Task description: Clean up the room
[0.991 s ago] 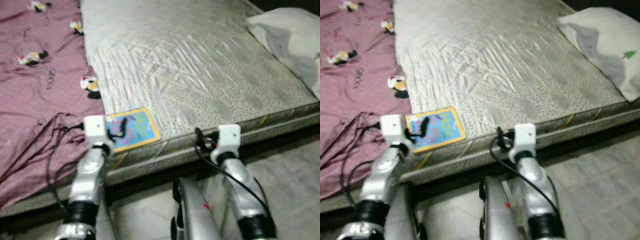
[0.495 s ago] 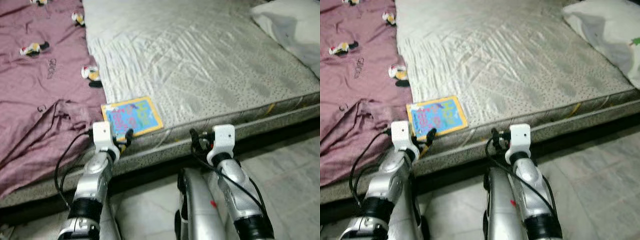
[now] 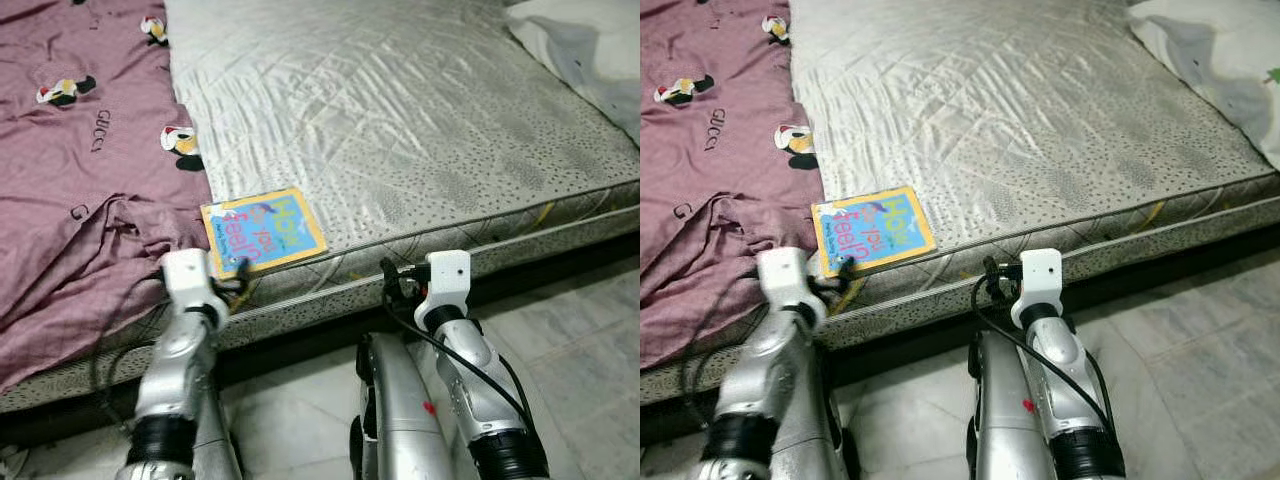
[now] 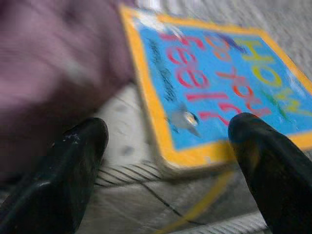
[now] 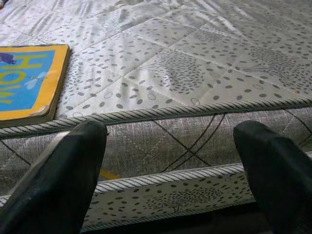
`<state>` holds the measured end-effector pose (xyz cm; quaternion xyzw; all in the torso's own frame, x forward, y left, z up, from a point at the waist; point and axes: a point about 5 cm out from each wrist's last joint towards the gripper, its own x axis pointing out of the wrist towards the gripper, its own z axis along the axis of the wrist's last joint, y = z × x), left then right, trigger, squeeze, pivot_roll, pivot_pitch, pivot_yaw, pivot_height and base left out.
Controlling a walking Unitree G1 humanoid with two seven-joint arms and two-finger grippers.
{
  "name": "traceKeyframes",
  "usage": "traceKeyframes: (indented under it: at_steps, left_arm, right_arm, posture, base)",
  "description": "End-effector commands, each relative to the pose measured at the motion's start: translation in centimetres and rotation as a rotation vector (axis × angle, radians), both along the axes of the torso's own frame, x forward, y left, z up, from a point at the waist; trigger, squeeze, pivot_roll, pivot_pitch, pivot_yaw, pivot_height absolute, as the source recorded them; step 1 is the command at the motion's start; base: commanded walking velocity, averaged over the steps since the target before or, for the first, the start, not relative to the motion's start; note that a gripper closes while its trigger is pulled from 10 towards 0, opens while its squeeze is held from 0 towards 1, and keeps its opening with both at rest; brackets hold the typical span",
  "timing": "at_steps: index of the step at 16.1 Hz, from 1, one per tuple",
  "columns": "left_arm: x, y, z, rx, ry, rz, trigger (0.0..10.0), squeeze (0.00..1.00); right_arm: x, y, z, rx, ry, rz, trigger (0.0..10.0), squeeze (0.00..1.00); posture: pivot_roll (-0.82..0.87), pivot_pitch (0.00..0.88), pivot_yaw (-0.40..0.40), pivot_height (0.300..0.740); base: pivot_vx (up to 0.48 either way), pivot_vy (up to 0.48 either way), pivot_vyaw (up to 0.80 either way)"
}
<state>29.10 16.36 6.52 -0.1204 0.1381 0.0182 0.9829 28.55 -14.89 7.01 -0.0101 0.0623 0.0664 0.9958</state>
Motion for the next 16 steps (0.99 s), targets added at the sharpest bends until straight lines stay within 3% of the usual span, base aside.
traceKeyframes:
  at_steps: [1,3,7,10,13,16]
  left_arm:
    - [-0.3,-0.1,0.2,-0.015,0.007,0.008,10.0,0.00]
    - [-1.3,0.3,-1.0,-0.052,0.078,0.035,10.0,0.00]
    - [-0.5,1.4,-2.3,-0.092,0.161,0.032,10.0,0.00]
    - [0.3,1.7,-2.1,-0.084,0.151,0.017,10.0,0.00]
    - [1.2,1.7,-1.9,-0.128,0.141,-0.004,10.0,0.00]
    - [1.9,1.9,-1.5,-0.163,0.123,-0.007,10.0,0.00]
  right_arm:
    - [-0.1,-0.4,-0.3,-0.003,0.020,-0.009,10.0,0.00]
    - [0.1,-0.3,-0.3,-0.005,0.022,-0.005,10.0,0.00]
    - [0.2,-0.4,0.2,0.018,0.001,0.000,10.0,0.00]
    - [0.3,-0.3,1.0,0.072,-0.032,0.052,10.0,0.00]
    - [0.0,1.1,2.7,0.183,-0.059,0.228,10.0,0.00]
    - [0.1,0.9,3.0,0.129,-0.074,0.256,10.0,0.00]
  posture:
    - [-0.04,0.118,-0.027,0.498]
    - [-0.03,0.114,-0.030,0.498]
    - [-0.04,0.109,-0.034,0.498]
    - [-0.06,0.106,-0.032,0.498]
    - [-0.06,0.105,-0.030,0.498]
    - [-0.07,0.106,-0.028,0.498]
  base:
    - [0.000,0.000,0.00]
    - [0.000,0.000,0.00]
    - [0.000,0.000,0.00]
    - [0.000,0.000,0.00]
    - [0.000,0.000,0.00]
    - [0.000,0.000,0.00]
